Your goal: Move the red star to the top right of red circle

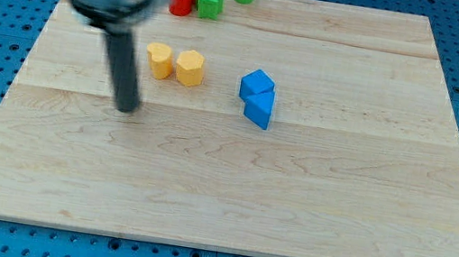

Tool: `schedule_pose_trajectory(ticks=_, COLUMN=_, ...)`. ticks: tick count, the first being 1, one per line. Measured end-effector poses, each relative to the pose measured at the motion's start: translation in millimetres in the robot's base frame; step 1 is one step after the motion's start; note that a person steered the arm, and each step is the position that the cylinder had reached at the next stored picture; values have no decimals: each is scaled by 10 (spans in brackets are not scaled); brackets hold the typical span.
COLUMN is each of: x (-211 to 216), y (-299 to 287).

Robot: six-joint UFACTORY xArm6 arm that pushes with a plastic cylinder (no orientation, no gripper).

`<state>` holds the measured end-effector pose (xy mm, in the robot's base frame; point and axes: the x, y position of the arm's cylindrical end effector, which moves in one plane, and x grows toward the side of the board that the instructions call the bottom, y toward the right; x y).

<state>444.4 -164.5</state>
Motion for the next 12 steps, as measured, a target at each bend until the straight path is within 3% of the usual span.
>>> schedule_pose_trajectory(ticks=1, x=-882, y=-870)
schedule_pose_trajectory(ticks=2, x=-1795, y=-958)
schedule_pose_trajectory(ticks=3, x=-2504, y=-386)
schedule_pose_trajectory(ticks=6, x=-2525, y=-174)
schedule_pose_trajectory(ticks=7, x=-2519, y=946)
schedule_pose_trajectory(ticks=9, x=-2357, y=1707)
schedule_pose_trajectory(ticks=10, x=-1993, y=2236)
schedule_pose_trajectory(ticks=11, x=-2061, y=2669)
schedule_pose_trajectory(ticks=12, x=-2514, y=2851)
